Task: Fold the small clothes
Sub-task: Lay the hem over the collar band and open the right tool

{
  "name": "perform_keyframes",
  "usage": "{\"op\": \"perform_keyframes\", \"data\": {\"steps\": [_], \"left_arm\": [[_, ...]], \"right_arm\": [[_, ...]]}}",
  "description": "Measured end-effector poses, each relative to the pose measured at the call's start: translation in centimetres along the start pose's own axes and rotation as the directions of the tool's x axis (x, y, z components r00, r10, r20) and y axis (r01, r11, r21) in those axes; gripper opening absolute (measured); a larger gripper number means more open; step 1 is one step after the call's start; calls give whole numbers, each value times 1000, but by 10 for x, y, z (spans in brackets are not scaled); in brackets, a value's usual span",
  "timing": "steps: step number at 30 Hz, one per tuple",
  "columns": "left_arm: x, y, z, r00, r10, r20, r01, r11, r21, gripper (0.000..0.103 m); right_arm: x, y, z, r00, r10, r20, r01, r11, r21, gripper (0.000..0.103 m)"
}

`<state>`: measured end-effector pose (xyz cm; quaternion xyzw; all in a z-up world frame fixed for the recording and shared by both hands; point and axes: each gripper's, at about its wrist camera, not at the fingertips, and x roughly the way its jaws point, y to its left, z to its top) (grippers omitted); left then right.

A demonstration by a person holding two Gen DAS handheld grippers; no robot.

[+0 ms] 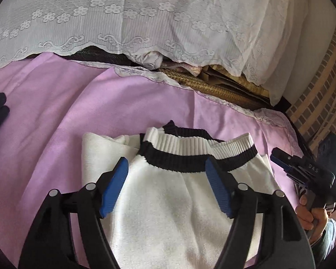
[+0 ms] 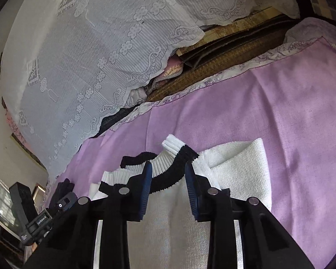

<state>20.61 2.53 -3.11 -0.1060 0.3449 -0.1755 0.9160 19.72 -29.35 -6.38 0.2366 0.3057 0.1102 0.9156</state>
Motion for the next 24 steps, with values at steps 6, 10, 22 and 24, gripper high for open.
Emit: {"op": "perform_keyframes", "data": {"steps": [6,10,22,24], "left_arm": [[62,-7,-3,979,164,-123,-157,985,68,75],[68,20,-5,946,304,-116,-303,953,32,76],[10,-3,-5,973,230,25,-231,971,59,76],[14,-18,-11,972,232,26,-233,964,128,83]], "right_arm": [[41,2,-3,994,-71,-88,69,997,-25,28],[46,-34,-2,981,-171,-90,172,985,-2,0],[-2,13,-5,985,-143,94,153,983,-105,20],[0,35,-12,988,-133,84,146,972,-183,36]]}}
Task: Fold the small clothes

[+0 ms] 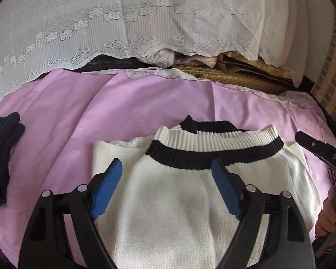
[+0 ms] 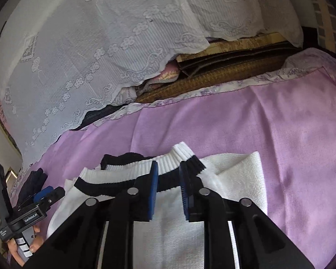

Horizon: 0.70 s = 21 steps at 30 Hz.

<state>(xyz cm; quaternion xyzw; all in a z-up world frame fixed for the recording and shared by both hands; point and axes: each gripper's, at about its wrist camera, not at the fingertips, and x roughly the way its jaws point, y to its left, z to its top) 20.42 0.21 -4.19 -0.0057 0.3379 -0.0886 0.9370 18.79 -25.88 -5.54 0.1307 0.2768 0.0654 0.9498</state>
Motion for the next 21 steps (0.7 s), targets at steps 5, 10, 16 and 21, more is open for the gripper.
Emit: {"op": "perform_keyframes", "data": {"steps": [5,10,16,21], "left_arm": [[38,-6,-16,988,110,-105,-105,993,51,91],[22,15,-20,988,103,-112,-109,993,-50,91],[-40,-29,-46,999,51,-16,-49,994,97,90],[-26,-67,-86,978,201,-63,-176,943,283,91]], "right_arm": [[35,13,-21,979,-130,-154,110,985,-133,38],[22,18,-29,971,-200,-131,172,966,-194,37],[-27,58,-49,992,-100,-80,76,962,-263,39],[-21,76,-93,961,-209,-180,129,917,-377,48]]}}
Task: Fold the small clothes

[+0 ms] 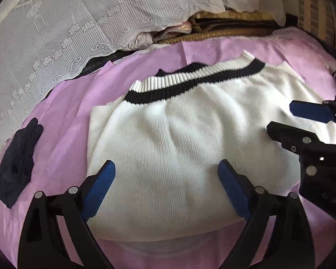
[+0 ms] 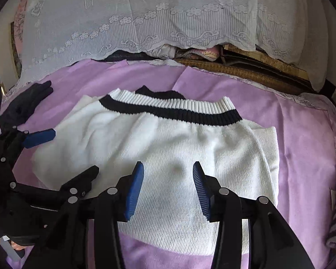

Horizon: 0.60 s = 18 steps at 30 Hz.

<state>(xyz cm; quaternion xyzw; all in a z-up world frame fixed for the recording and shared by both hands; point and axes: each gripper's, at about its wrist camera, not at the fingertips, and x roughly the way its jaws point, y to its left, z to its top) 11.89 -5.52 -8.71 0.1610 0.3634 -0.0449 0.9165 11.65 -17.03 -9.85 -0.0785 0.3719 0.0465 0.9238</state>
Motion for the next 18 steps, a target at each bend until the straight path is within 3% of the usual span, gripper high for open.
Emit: {"op": "perform_keyframes", "data": {"steps": [4,7,10,15,18], "left_arm": [[-4,-5,-4,998,56,14,-57,998,22,93],[-11,15,-10,1000,-28,-8,27,996,-85,93],[-18,35,-16,995,-96,-11,92,977,-194,93],[-9,36,8,996,-87,-10,82,971,-224,93],[5,25,25,1000,-17,-19,13,979,-201,92]], "right_arm": [[3,-7,-7,1000,23,-14,-22,999,48,49],[-8,-7,-16,1000,30,3,-30,997,72,50],[-25,-12,-21,998,42,39,-46,993,104,50],[-19,-18,3,997,34,65,-43,990,138,50],[1,-20,21,999,20,39,-26,988,150,48]]}}
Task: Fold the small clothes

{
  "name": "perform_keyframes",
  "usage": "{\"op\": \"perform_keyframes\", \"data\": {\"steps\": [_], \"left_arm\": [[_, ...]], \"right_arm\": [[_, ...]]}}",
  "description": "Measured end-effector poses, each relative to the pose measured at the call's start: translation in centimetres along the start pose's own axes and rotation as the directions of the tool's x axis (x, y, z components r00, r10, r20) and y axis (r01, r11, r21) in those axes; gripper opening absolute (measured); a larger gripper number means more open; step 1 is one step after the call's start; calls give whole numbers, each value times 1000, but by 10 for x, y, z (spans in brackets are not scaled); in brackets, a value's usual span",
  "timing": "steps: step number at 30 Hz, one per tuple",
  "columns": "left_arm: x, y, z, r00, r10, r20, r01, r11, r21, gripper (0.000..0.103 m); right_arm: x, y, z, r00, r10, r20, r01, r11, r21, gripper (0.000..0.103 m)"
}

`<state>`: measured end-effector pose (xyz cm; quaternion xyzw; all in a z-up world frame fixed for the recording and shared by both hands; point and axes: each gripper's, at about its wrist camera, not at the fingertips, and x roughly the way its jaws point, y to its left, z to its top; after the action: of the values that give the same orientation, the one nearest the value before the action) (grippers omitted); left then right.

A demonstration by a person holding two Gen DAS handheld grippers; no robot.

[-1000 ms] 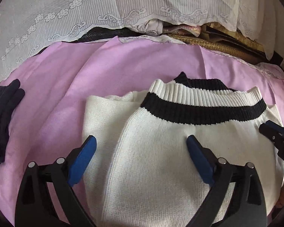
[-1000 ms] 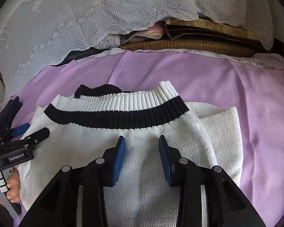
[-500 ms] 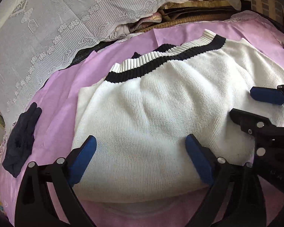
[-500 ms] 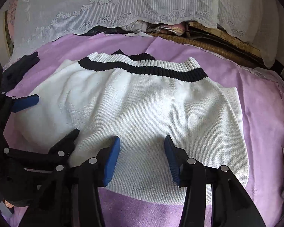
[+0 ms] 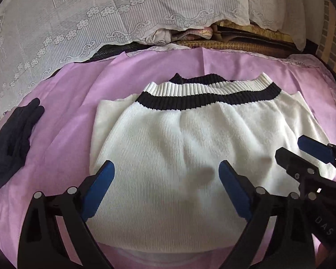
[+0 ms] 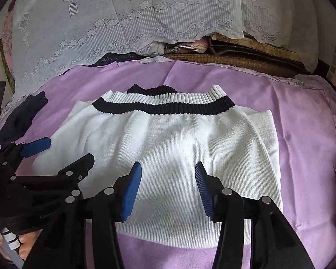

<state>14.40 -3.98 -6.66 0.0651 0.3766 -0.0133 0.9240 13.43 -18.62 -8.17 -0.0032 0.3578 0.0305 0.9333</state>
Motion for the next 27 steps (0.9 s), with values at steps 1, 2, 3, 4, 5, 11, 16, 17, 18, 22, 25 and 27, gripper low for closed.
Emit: {"op": "perform_keyframes", "data": {"steps": [1,2,3,4,5,11,16,17,18,22,25,27], "left_arm": [[9,-1,3,1000,13,-10,-13,1000,-2,92],[19,0,4,1000,15,-26,-16,1000,-14,94],[27,4,3,999,7,-38,-9,999,-37,96],[30,10,2,999,-23,-45,20,997,-70,99],[30,16,3,998,-51,-48,47,995,-90,99],[6,28,-4,998,-60,29,63,992,-110,99],[16,45,-7,1000,-3,-15,1,989,-145,99],[20,49,-8,999,-24,-29,19,987,-162,99],[23,52,-8,999,-40,-36,33,984,-174,99],[23,52,-9,999,-39,-29,33,984,-176,99],[21,50,-9,999,-26,-21,22,986,-166,99],[20,49,-8,1000,-23,-20,20,986,-165,99]], "right_arm": [[10,-2,3,1000,1,-17,-1,1000,12,49],[22,-5,5,999,11,-47,-10,1000,18,52],[32,-7,5,998,29,-64,-28,999,16,54],[35,-10,4,998,46,-49,-45,999,13,57],[34,-10,3,998,52,-45,-52,999,11,57],[11,1,25,994,95,53,-96,995,6,57],[59,15,35,997,33,-66,-35,999,-25,58],[66,14,31,998,31,-59,-33,999,-33,61],[66,14,30,999,27,-41,-30,998,-50,62],[55,10,28,999,44,-15,-45,999,-23,62],[35,8,25,998,54,20,-54,999,1,62],[27,9,24,999,38,32,-38,999,-10,63]]}}
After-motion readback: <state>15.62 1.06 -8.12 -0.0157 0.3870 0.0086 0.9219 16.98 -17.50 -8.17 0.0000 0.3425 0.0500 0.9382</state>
